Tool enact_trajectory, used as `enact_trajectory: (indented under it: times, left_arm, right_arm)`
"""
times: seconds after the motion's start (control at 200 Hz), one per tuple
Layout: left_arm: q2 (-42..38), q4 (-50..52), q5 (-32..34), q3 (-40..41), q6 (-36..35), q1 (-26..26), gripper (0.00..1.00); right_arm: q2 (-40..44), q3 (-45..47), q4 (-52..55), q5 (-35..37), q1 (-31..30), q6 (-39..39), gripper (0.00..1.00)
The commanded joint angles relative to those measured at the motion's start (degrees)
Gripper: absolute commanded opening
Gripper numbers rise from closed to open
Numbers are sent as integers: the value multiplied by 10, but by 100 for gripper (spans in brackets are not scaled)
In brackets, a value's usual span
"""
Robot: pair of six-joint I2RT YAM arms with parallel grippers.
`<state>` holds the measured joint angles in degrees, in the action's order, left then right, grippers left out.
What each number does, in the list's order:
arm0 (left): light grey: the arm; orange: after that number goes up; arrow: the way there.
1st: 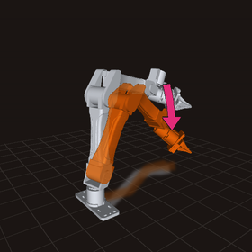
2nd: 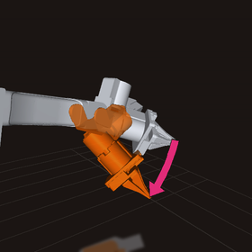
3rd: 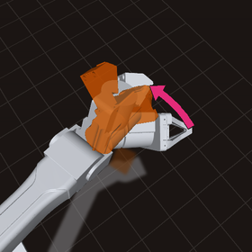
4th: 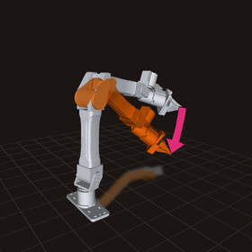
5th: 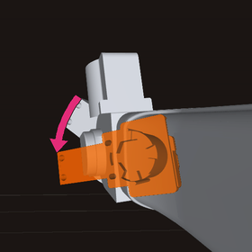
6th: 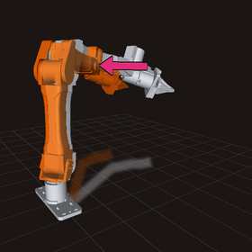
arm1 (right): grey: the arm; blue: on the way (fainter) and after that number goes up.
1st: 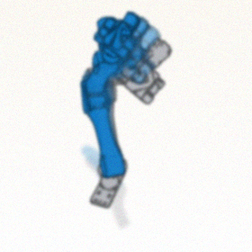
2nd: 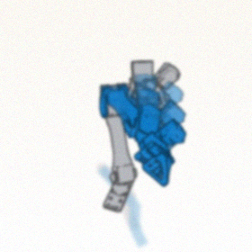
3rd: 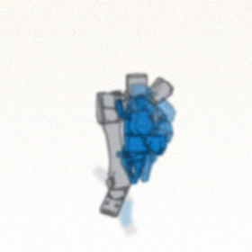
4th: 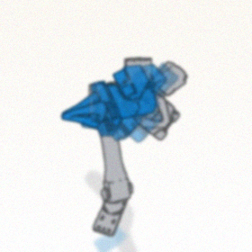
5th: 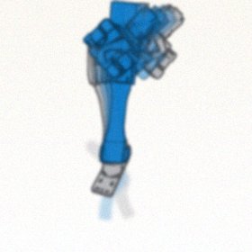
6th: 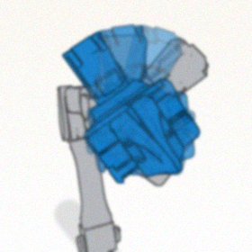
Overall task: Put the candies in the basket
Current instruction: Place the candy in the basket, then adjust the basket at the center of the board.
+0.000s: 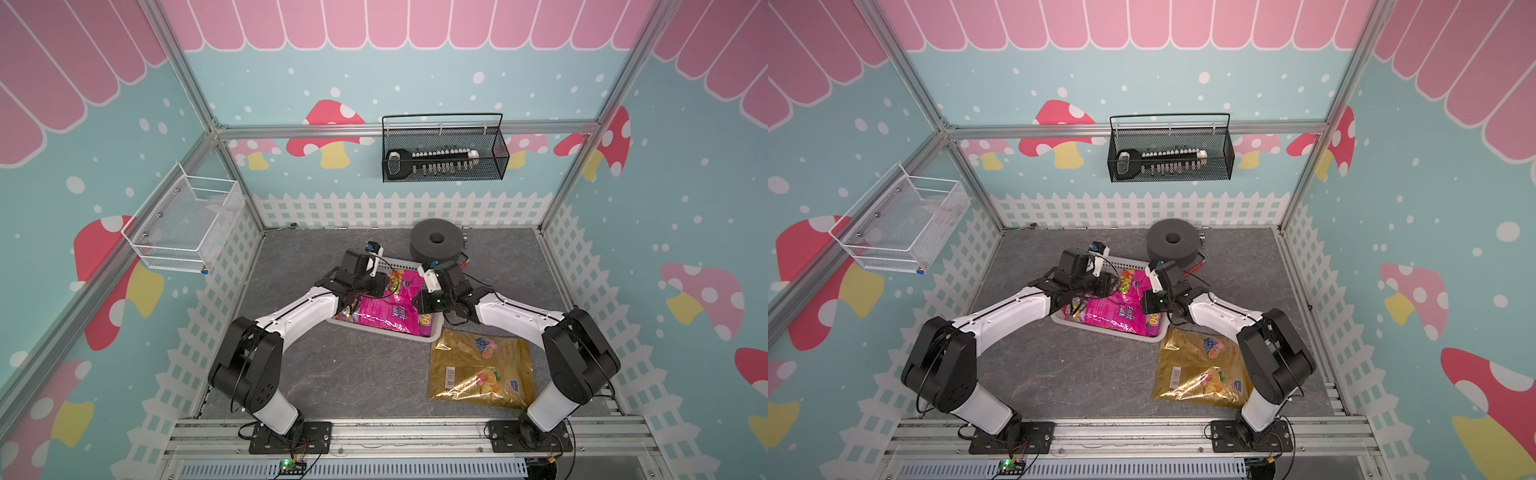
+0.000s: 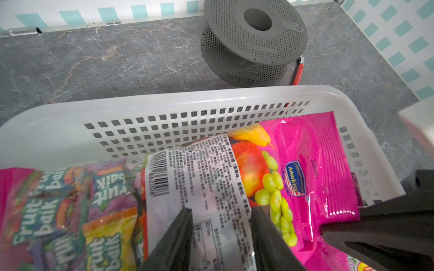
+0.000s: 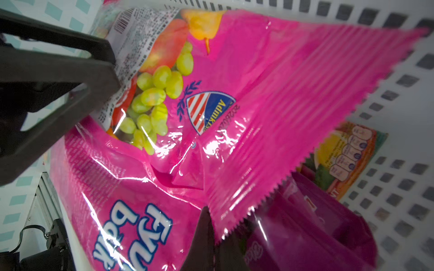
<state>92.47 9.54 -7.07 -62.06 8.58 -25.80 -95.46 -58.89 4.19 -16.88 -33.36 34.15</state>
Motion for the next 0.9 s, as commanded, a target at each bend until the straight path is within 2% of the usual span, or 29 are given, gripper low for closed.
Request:
enact_trajectory:
  times: [0.0, 0.16, 0.465, 0.67, 0.735, 0.895]
  left_arm:
    - [-14, -3, 5, 12, 2, 7, 45]
    - [-37, -4, -13, 7, 2, 11, 45]
    - [-88, -37, -47, -24, 2, 16, 54]
    - [-124, -86, -30, -10, 3, 16, 63]
    - [-132, -99, -27, -2, 8, 35, 67]
    - [-138, -113, -29, 11, 14, 49, 68]
  right_arm:
    - [-8, -10, -41, -16, 3, 13, 3]
    - [28, 10, -27, -35, 3, 24, 22]
    - [142, -7, 150, 70, 11, 12, 54]
    - [191, 52, 259, 155, 22, 52, 64]
    - [201, 79, 270, 157, 33, 63, 64]
    - [189, 121, 274, 139, 53, 60, 70]
